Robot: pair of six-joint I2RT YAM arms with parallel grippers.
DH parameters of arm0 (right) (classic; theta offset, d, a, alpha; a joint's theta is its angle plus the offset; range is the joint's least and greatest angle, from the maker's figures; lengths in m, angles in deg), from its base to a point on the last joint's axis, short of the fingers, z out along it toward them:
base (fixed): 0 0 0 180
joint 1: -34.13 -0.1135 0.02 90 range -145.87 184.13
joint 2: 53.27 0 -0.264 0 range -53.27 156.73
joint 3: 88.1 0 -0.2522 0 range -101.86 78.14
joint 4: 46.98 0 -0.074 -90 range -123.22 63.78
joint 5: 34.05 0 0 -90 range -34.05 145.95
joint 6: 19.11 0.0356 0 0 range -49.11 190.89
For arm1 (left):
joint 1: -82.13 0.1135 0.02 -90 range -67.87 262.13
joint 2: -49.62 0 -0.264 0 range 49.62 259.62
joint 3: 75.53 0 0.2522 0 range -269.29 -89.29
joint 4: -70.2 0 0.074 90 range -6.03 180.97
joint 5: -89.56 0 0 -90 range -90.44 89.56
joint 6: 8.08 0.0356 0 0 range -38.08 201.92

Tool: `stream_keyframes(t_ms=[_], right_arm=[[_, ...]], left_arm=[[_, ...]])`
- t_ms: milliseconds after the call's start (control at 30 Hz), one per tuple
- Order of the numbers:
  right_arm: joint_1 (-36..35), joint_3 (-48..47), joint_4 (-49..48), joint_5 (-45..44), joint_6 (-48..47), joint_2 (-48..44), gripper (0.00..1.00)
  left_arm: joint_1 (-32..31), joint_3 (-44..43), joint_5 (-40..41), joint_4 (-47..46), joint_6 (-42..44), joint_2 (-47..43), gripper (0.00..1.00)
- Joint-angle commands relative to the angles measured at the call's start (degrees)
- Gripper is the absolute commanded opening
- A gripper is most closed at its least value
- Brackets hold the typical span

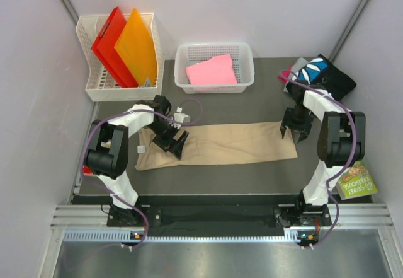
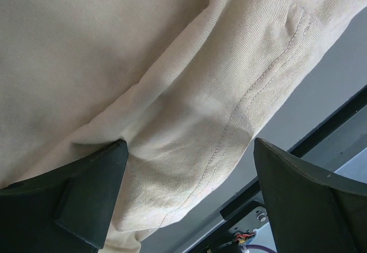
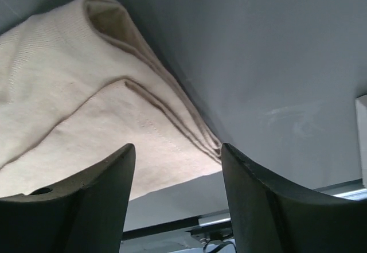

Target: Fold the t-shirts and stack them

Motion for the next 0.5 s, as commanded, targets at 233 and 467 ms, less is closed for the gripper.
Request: stream_keyframes(t_ms=[233, 467], right_arm=[[0.78, -1.17, -2.78, -2.92, -4.57, 2.97, 0.61], [0.78, 0.14, -8.93, 2.00, -6.06, 6.23, 0.58]], left_arm=[[2.19, 0.97, 9.20, -0.01, 3.06, 2.35, 0.99], [2.46, 0.09, 9.99, 2.28, 3.42, 1.82, 0.99]])
